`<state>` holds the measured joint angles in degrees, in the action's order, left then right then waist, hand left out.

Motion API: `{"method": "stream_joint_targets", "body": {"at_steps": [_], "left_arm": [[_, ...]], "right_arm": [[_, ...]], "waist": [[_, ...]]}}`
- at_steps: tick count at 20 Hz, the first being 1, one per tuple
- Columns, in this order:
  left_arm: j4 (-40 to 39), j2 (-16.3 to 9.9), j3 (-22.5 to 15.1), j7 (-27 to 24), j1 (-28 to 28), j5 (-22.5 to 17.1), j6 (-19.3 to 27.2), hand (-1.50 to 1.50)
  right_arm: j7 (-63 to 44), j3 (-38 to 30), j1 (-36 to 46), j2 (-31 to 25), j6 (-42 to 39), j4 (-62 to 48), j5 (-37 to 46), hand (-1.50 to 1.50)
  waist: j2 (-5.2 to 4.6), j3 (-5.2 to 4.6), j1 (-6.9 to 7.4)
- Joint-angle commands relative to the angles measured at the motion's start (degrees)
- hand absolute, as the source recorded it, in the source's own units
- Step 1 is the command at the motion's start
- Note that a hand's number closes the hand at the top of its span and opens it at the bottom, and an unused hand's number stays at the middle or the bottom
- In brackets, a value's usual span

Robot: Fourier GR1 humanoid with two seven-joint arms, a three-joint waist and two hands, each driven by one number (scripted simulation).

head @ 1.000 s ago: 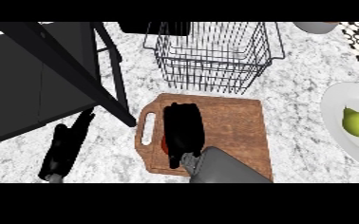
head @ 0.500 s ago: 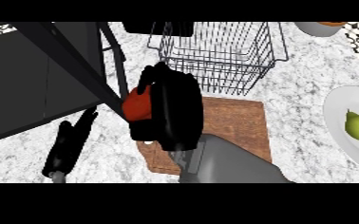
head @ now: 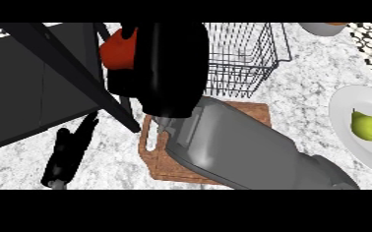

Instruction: Pick the bell pepper from the cutting board and place it in the basket

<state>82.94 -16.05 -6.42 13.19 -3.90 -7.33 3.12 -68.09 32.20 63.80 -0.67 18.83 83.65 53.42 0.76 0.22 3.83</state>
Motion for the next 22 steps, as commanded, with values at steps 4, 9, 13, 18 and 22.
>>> {"method": "stream_joint_targets", "body": {"at_steps": [4,9,13,18,22], "left_arm": [[-3.08,-0.10,0.66,2.65,-1.17,-0.90,-0.56,0.00],[-0.60,-0.33,0.86,3.85,-1.84,-1.31,-0.72,0.00],[-2.15,1.20,1.45,3.16,-0.92,-0.66,1.08,0.00],[-2.68,1.91,-0.09,2.17,-2.34,1.05,1.07,0.00],[-0.11,1.37,0.40,2.79,-3.62,0.25,0.29,0.00]], "right_arm": [[-14.38,-8.20,13.55,0.63,-0.58,-8.31,-1.05,1.50],[-12.76,-10.29,15.54,0.64,1.80,-16.55,-1.13,1.50],[-8.41,-12.91,16.55,0.64,1.32,-22.25,-2.25,1.50],[-3.39,-16.68,17.77,0.65,3.36,-27.95,-3.87,1.50],[2.28,-16.77,10.99,0.65,11.12,-29.90,-6.17,1.50]], "waist": [[-0.66,-0.45,-1.08],[-0.87,-0.36,-1.16],[-1.04,-0.34,-2.02],[-1.15,-0.31,-2.26],[-1.12,-0.24,-2.03]]}}
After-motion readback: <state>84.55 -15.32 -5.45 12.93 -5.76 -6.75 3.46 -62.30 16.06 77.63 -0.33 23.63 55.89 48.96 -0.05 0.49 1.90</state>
